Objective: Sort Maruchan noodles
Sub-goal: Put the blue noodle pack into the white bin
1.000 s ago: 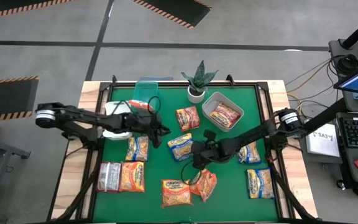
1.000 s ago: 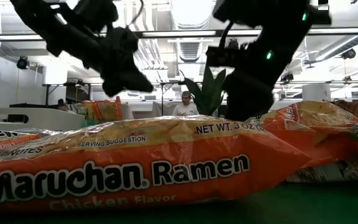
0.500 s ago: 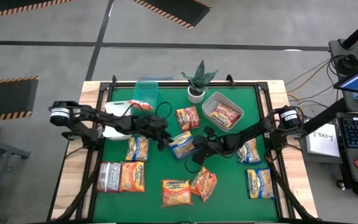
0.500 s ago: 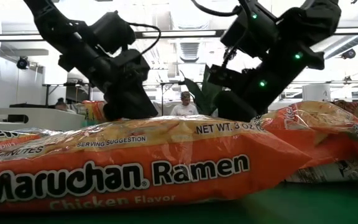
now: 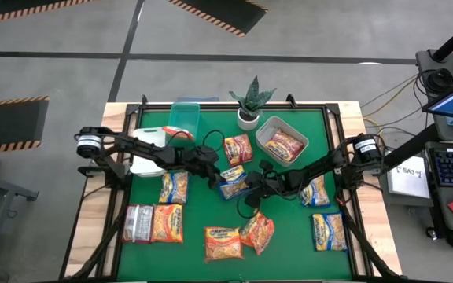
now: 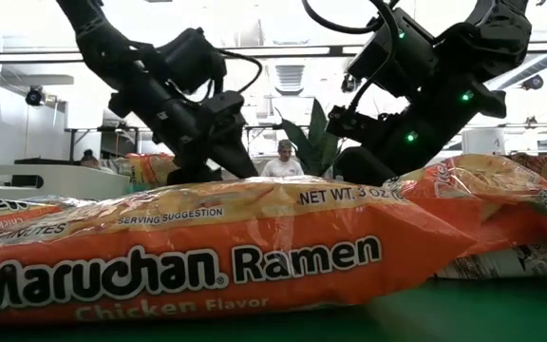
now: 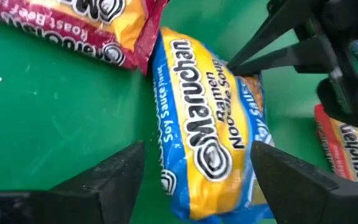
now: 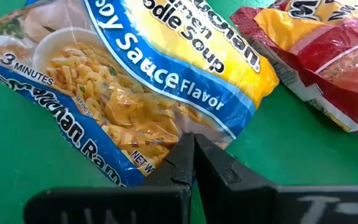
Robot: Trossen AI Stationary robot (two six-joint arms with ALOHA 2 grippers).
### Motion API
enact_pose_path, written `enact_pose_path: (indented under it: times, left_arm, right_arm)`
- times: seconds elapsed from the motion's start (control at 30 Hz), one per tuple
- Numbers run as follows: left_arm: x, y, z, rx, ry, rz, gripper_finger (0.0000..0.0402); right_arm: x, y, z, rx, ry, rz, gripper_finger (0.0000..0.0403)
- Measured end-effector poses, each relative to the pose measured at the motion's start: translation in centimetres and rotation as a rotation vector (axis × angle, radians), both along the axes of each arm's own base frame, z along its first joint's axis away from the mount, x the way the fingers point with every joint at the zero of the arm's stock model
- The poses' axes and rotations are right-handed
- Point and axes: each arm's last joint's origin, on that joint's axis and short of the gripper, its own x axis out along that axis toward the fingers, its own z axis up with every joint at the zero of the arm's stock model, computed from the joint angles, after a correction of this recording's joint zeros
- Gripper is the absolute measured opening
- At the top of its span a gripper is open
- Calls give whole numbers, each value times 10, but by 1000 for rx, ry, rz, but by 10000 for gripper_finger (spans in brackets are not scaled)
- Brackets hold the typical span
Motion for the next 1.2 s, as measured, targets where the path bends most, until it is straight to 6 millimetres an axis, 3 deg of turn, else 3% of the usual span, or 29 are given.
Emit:
enact_pose_path:
  times: [0.2, 0.37, 0.77, 0.9, 1.2]
  left_arm:
    - [14, 1, -6, -4, 5, -1, 281]
    - [17, 0, -11, -33, -3, -33, 251]
    - [17, 0, -9, -23, -17, -47, 53]
    - [16, -1, -3, -15, -29, -73, 15]
    - [1, -4, 34, 73, -91, -234, 21]
  right_arm:
    - [0, 0, 0, 1, -8, 0, 9]
    - [1, 0, 0, 0, -12, -2, 9]
    - [0, 0, 7, 14, -37, 1, 9]
    - [-2, 0, 24, 20, -71, 2, 9]
    - [-22, -4, 87, -3, -191, 33, 9]
